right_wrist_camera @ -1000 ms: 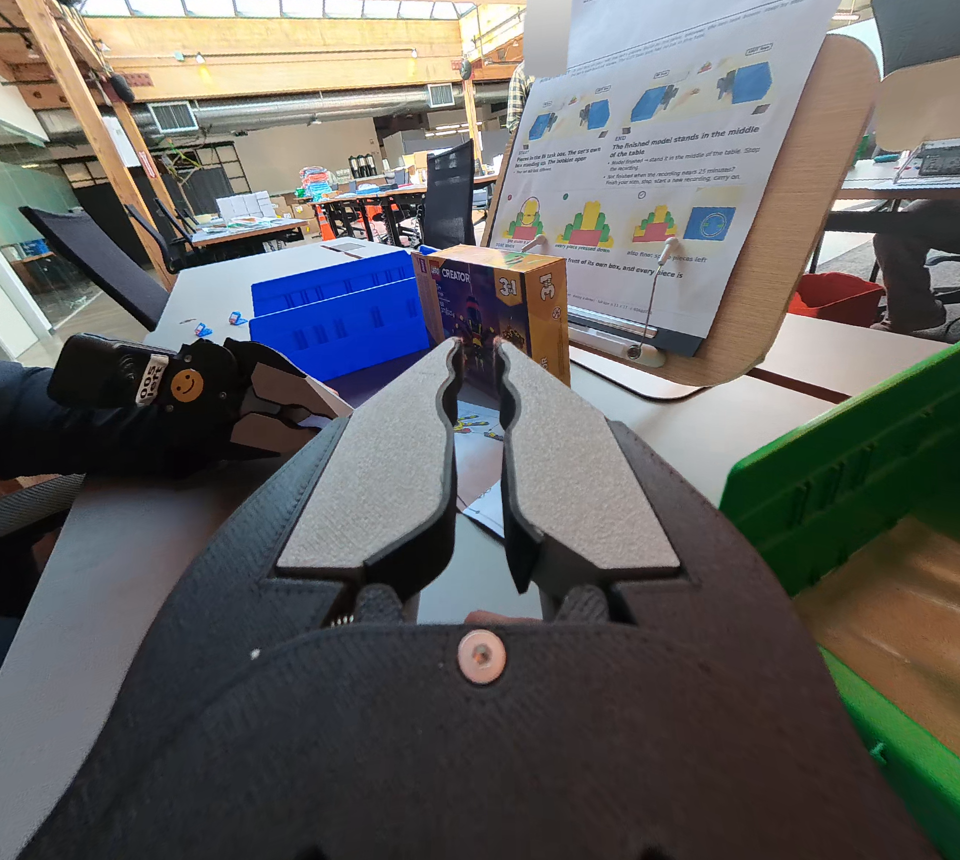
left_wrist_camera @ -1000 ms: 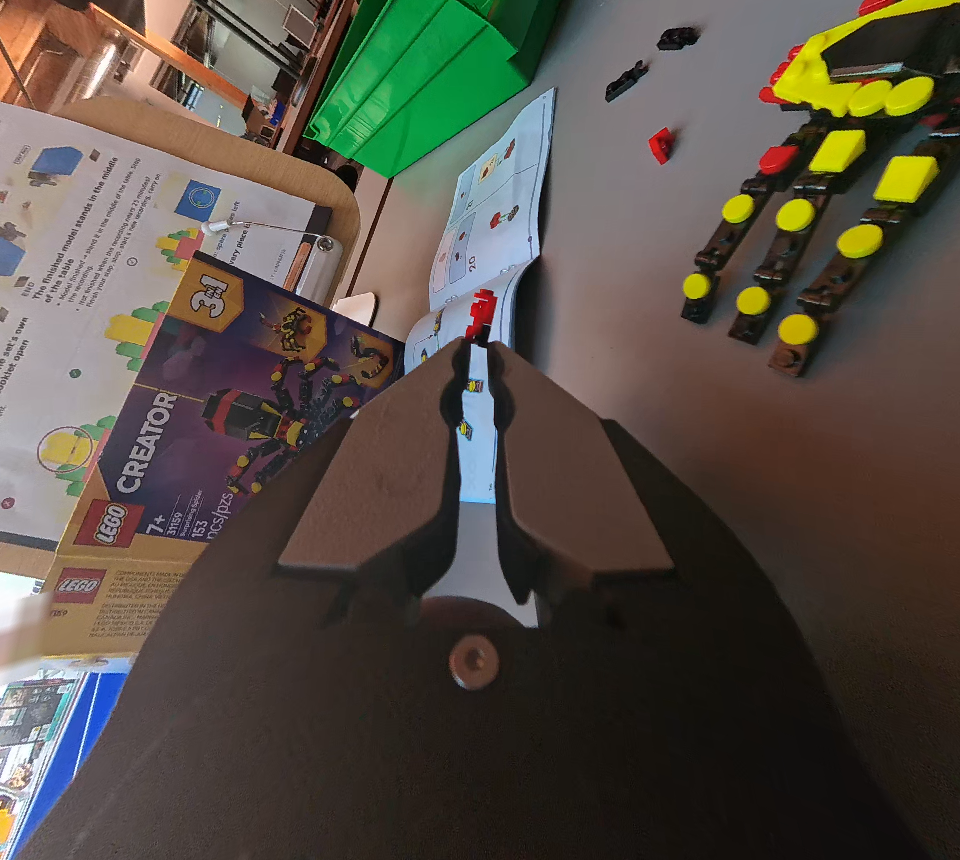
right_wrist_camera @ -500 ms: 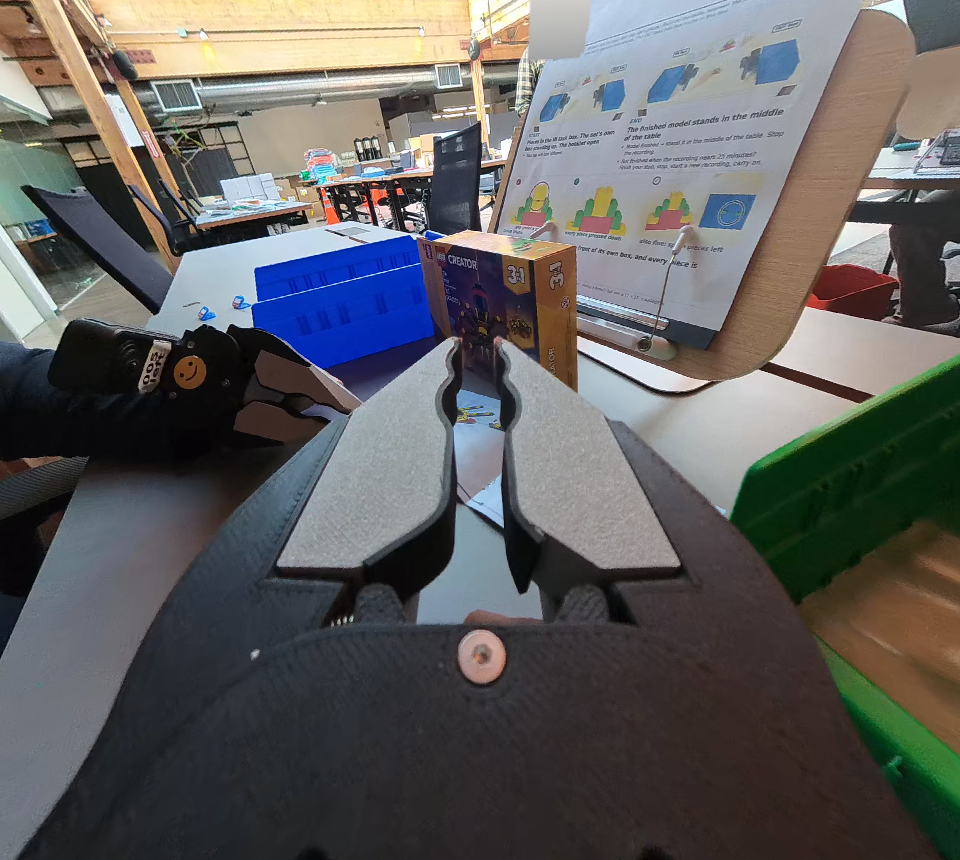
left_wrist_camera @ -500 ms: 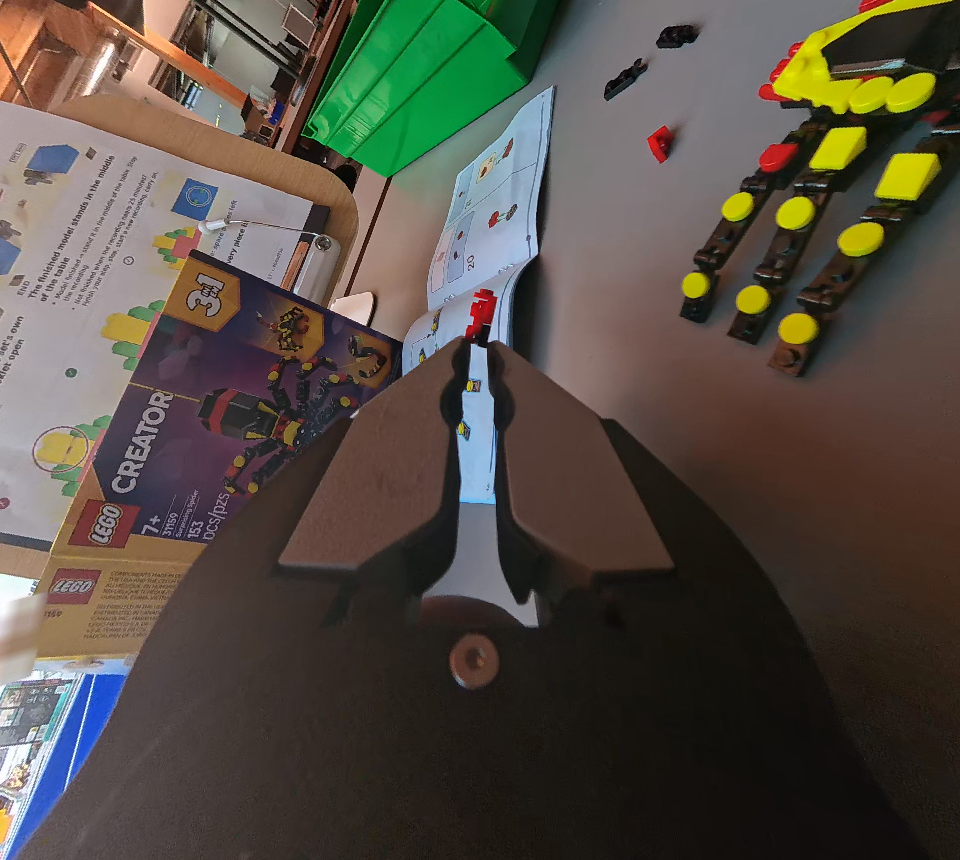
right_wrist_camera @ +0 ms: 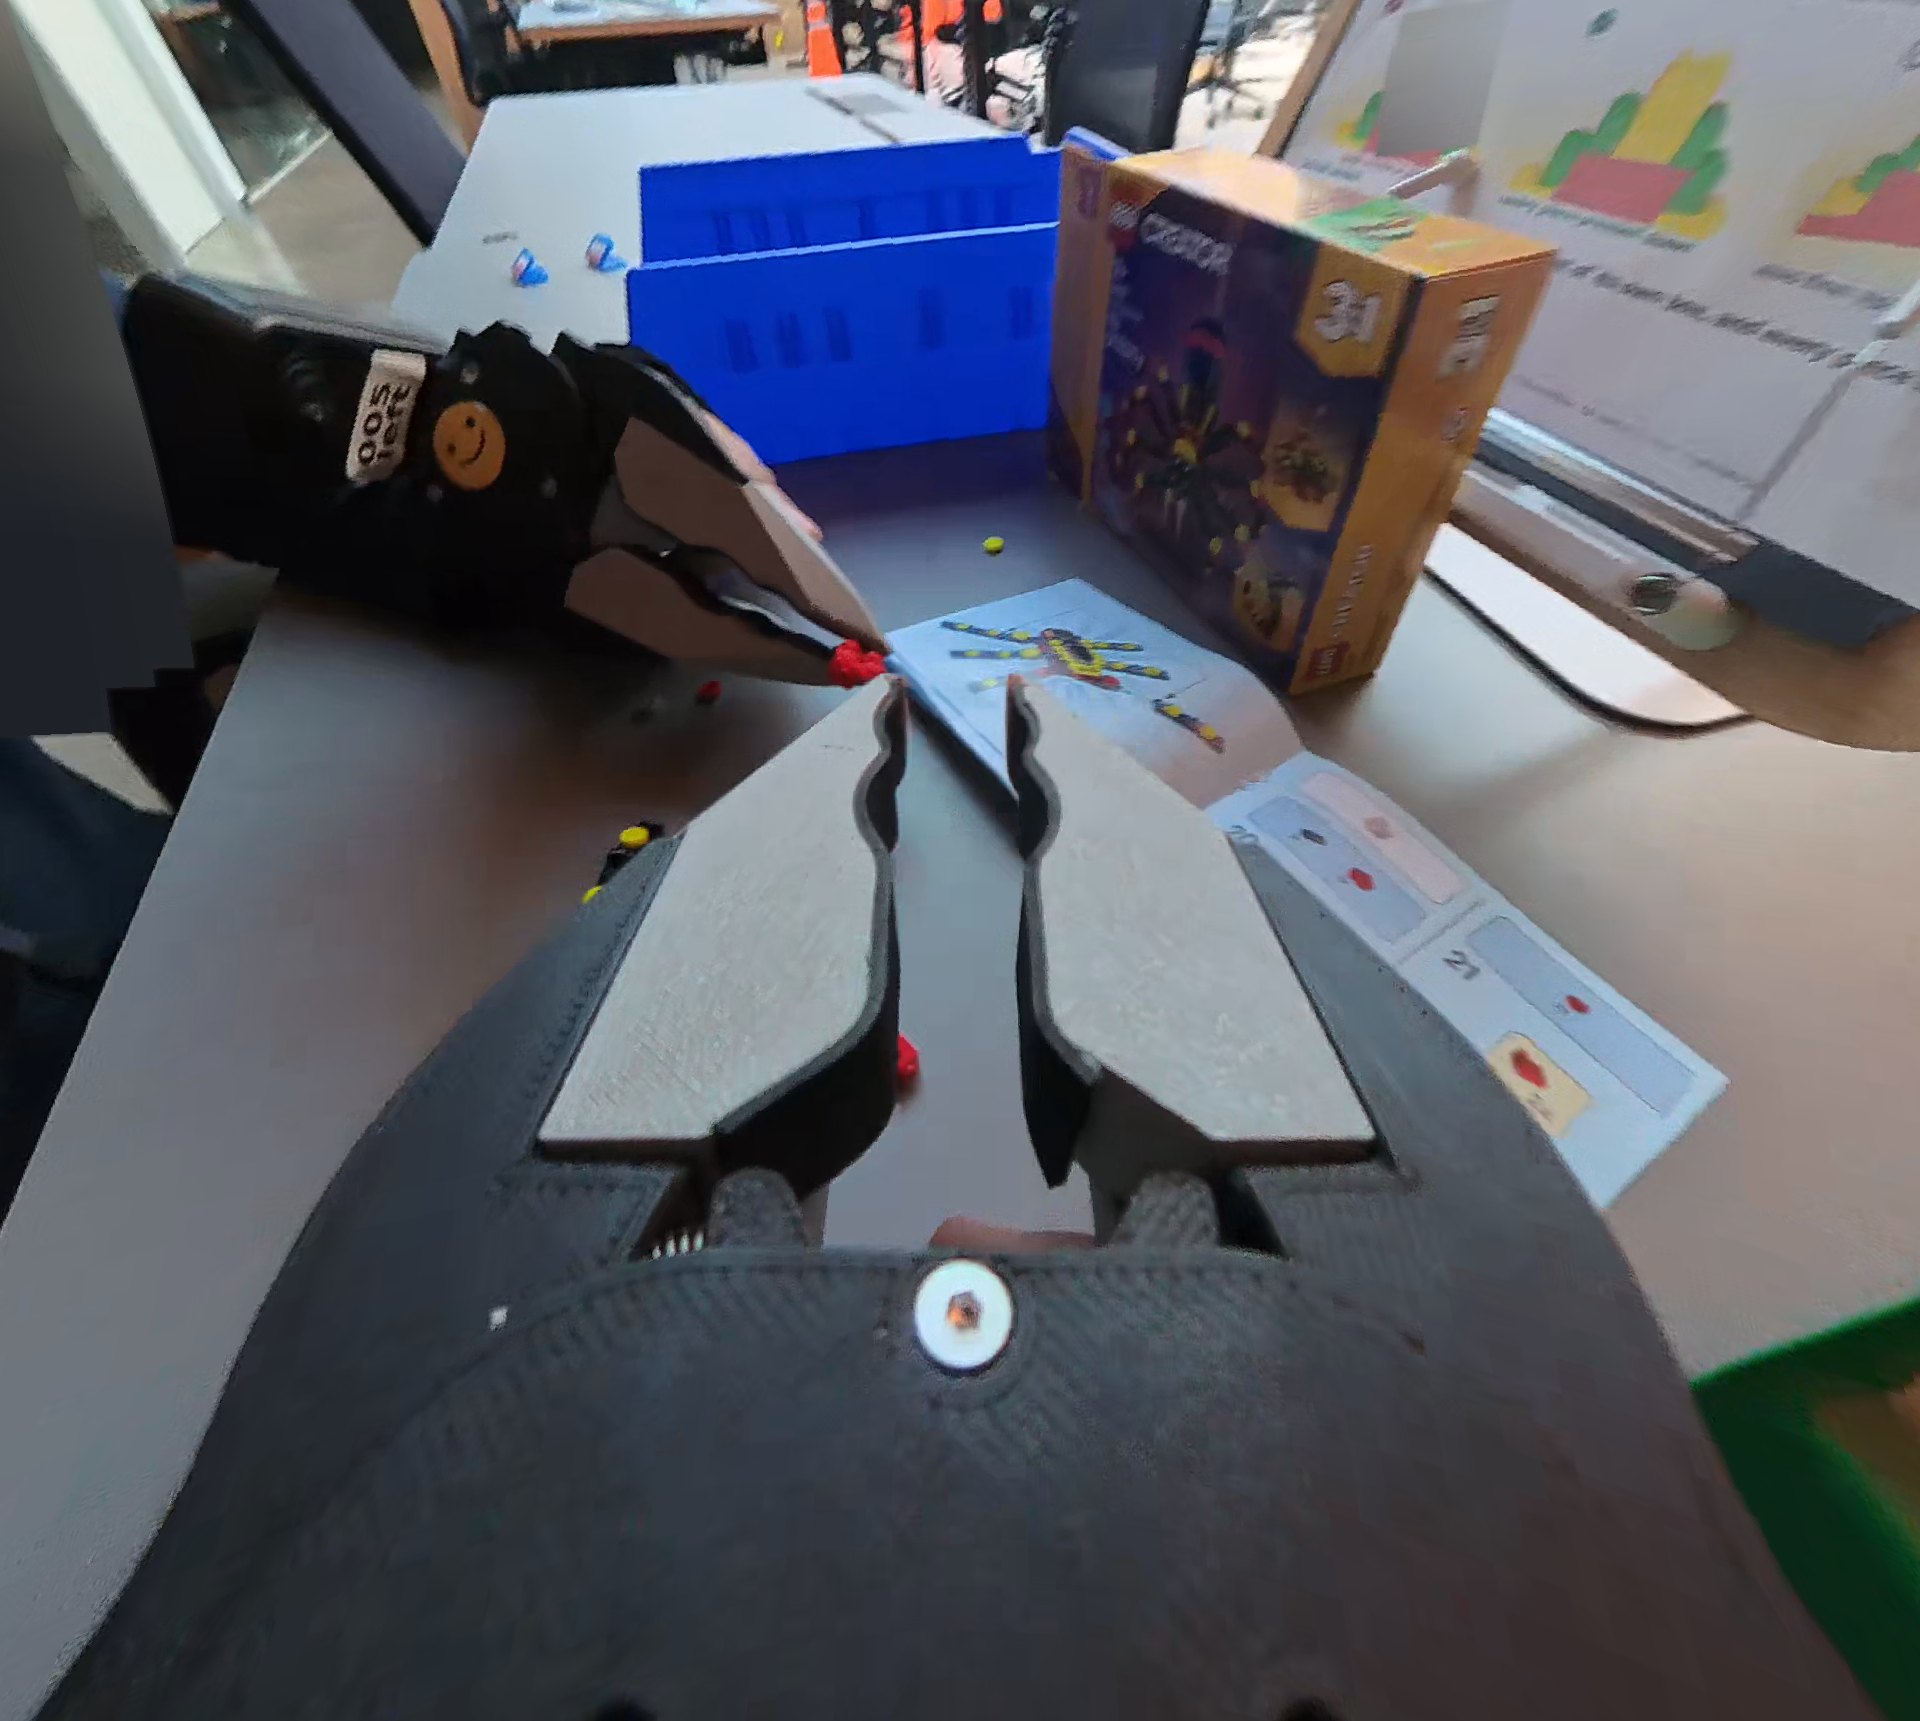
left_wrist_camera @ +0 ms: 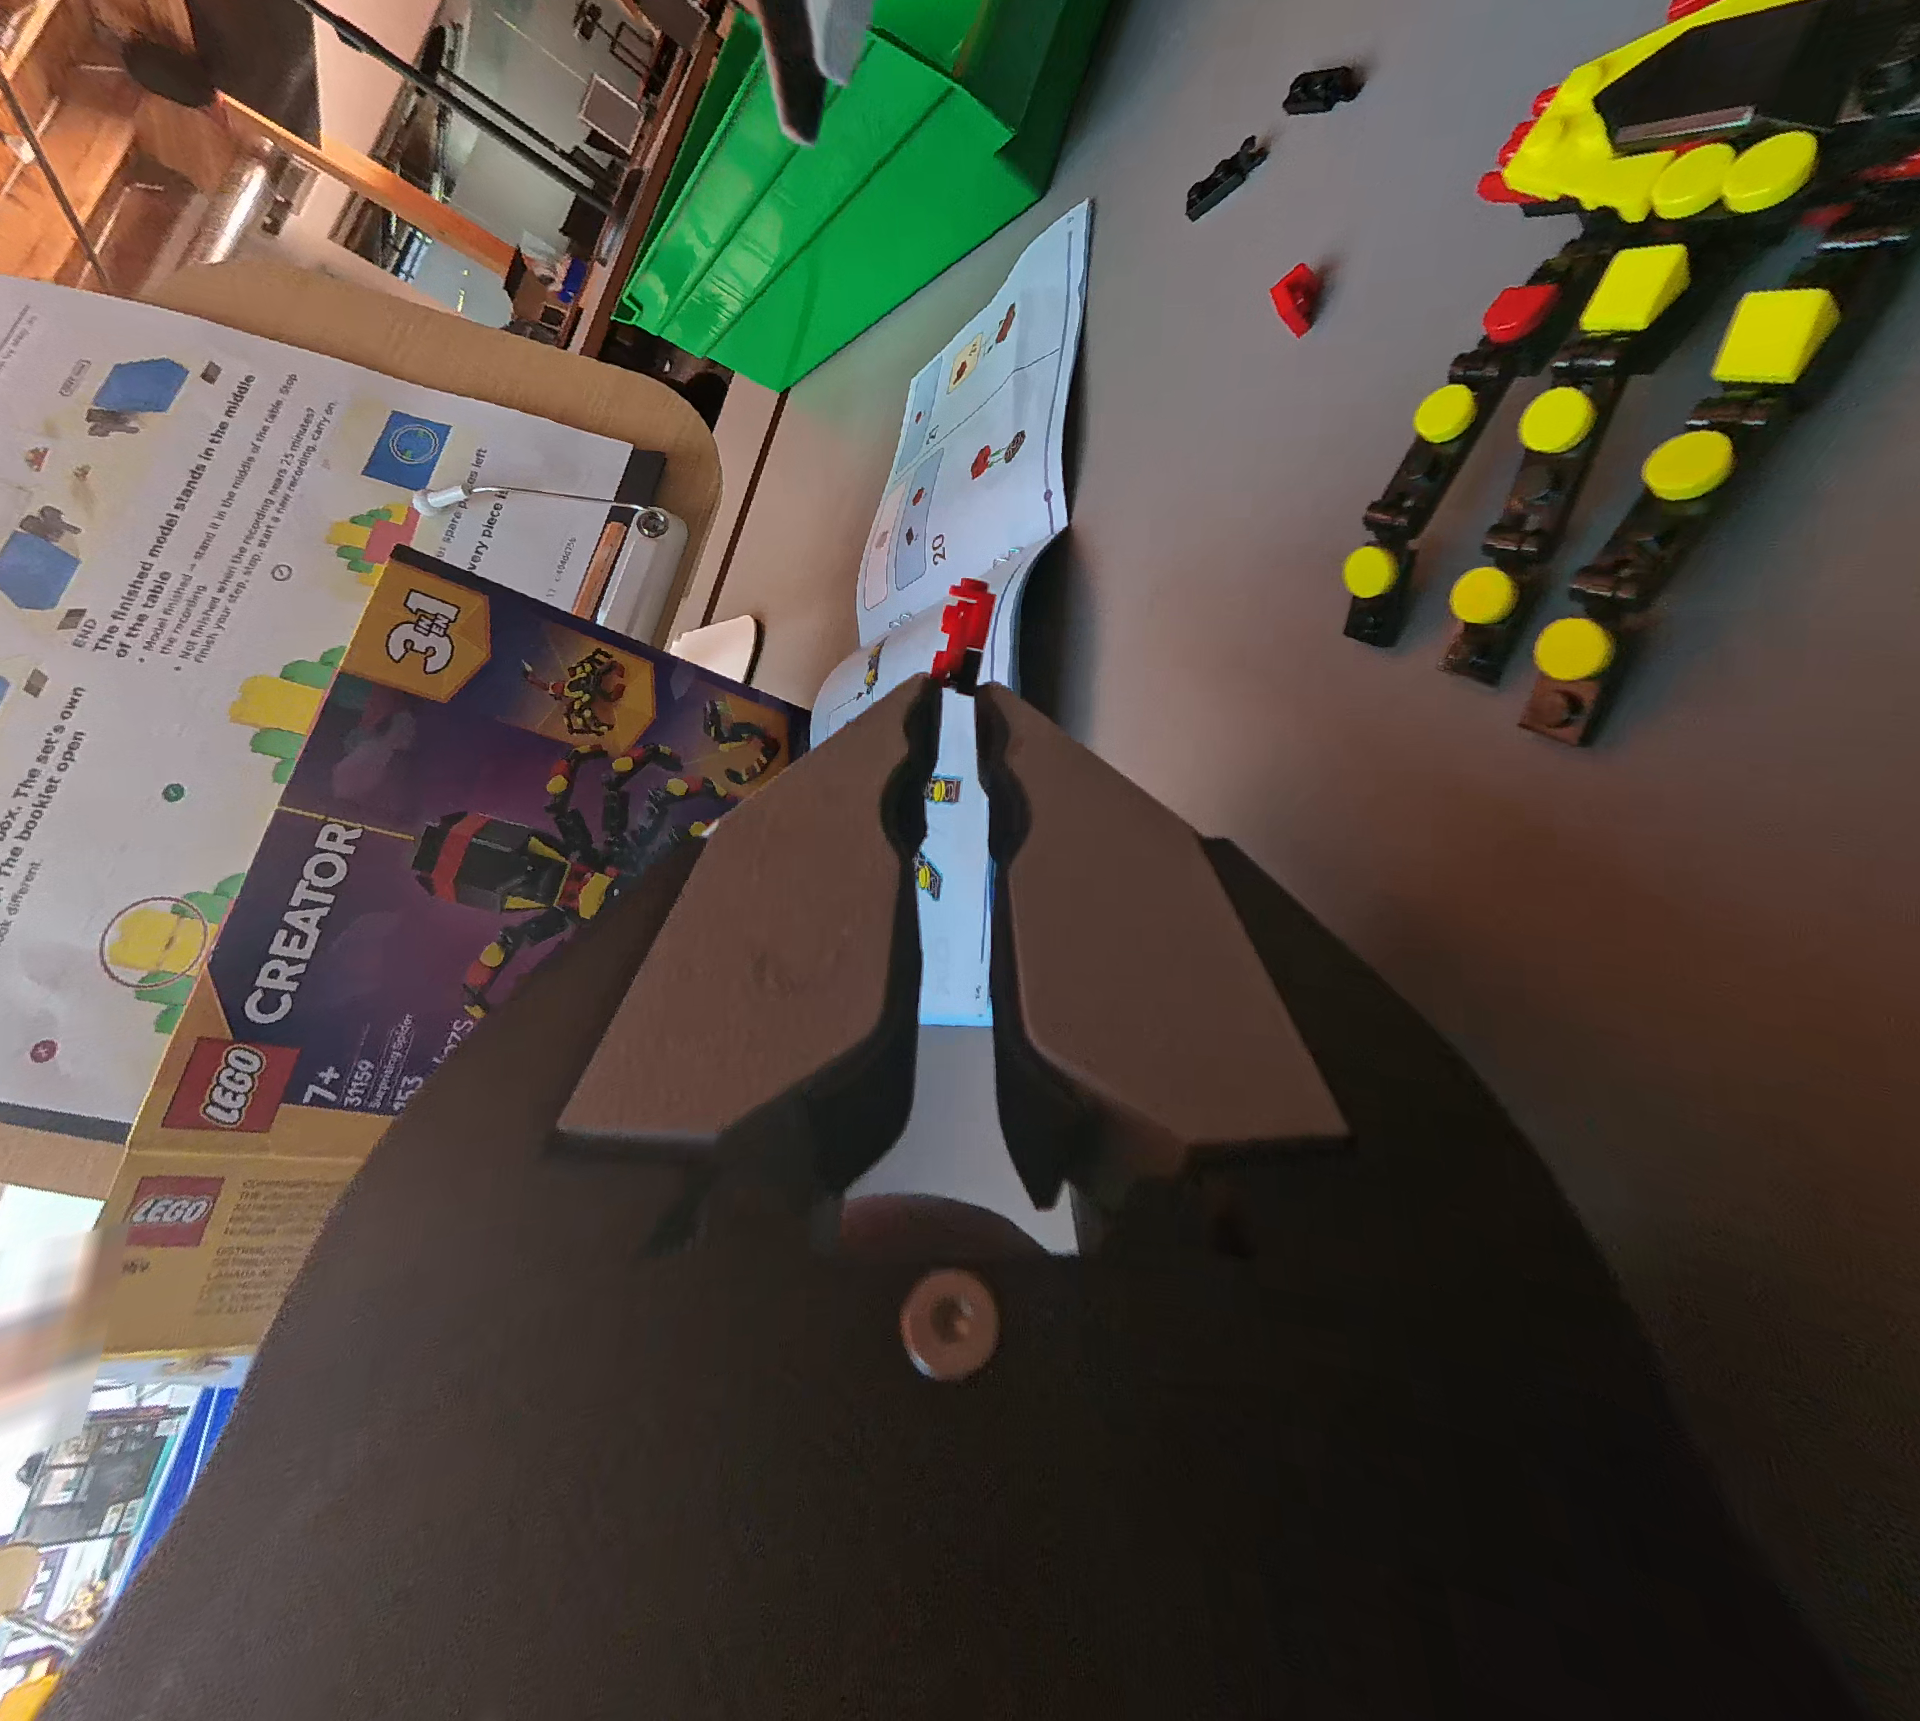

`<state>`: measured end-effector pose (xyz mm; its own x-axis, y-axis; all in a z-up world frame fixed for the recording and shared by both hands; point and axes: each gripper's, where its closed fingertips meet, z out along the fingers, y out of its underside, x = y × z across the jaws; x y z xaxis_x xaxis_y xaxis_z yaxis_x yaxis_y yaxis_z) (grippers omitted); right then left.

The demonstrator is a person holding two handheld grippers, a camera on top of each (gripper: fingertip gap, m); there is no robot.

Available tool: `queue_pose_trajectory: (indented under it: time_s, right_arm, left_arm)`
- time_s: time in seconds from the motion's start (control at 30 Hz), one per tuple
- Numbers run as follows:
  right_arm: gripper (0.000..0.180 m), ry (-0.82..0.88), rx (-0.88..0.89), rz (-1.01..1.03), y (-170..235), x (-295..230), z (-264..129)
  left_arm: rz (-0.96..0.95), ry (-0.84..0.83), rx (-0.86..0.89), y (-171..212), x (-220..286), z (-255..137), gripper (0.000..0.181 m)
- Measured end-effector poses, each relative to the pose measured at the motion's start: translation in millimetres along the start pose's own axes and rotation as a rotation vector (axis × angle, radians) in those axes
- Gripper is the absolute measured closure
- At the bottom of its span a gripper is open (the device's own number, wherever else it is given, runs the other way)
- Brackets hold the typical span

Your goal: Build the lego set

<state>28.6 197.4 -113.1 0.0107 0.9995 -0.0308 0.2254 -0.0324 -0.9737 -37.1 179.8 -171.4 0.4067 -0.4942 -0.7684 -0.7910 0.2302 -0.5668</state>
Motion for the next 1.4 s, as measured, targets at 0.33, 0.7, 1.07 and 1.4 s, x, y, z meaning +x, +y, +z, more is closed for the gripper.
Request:
queue_pose_trajectory:
  time_s: [0.33, 0.7, 1.07, 1.4]
  right_arm:
    - [0.157, -0.138, -0.1, -0.247, 19.0, -54.0, 34.5]
    - [0.165, -0.006, -0.171, -0.354, 28.0, -46.9, 52.3]
    - [0.18, 0.057, -0.278, -0.408, 46.6, -30.5, 49.3]
    - [0.177, 0.046, -0.402, -0.331, 72.6, -23.2, 52.2]
  left_arm:
    - [0.024, 0.019, 0.152, -26.3, 6.7, -7.8, 0.177]
    - [0.02, 0.044, 0.14, -29.0, 14.3, -6.7, 0.178]
    - [0.063, 0.08, 0.093, -23.3, 23.9, -4.6, 0.181]
    - [0.324, 0.099, -0.191, 13.7, 38.4, 2.9, 0.181]
